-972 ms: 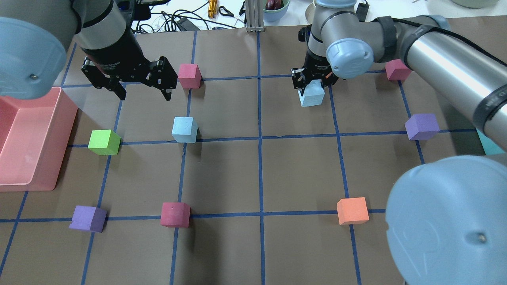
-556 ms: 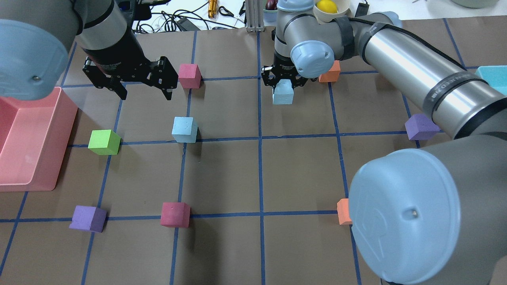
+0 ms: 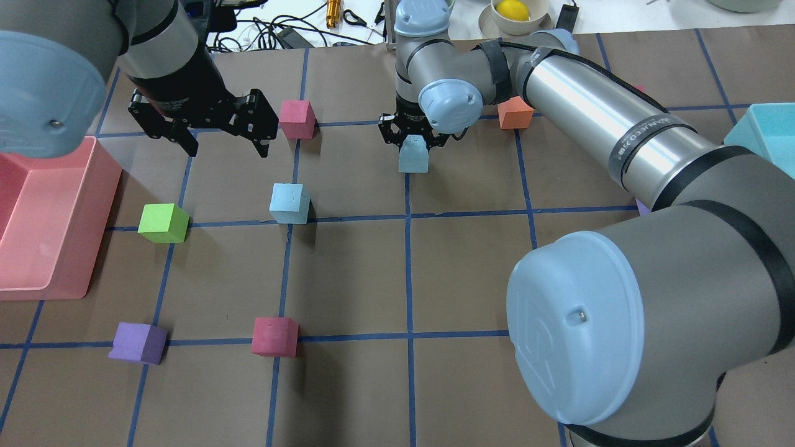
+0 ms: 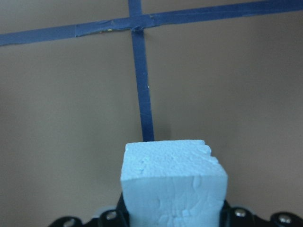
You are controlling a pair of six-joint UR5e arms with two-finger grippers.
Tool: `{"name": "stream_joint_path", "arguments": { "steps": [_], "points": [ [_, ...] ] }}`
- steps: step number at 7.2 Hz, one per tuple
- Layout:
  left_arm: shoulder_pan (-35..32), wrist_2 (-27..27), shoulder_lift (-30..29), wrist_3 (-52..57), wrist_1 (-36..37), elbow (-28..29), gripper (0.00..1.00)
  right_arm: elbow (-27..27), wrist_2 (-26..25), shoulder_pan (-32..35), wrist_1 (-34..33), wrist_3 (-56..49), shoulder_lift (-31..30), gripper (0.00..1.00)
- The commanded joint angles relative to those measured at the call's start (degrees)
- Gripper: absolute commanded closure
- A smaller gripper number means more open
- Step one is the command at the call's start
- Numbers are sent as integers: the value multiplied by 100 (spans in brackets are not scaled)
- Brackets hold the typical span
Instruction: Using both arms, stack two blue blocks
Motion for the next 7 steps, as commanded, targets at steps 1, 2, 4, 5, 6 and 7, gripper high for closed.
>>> {"name": "stream_joint_path", "arguments": {
  "steps": [1,2,4,5,6,7],
  "points": [
    [-10,10,10,-8,-7,0,0,-13,7,17,-11,-21,66,99],
    [-10,10,10,-9,-16,-9,0,-13,50,17,-37,-21,66,98],
    [-1,19,19,-9,-33,-9,0,-22,59,17,-133,-30,153,96],
    [-1,10,19,0,-25,-9,0,-22,59,17,-143,-47,171,95],
    [-1,10,19,0,-33,-9,0,-22,59,17,-152,-56,206,94],
    [7,2,-7,18,-25,-9,0,-22,59,17,-152,-56,215,51]
  ]
}}
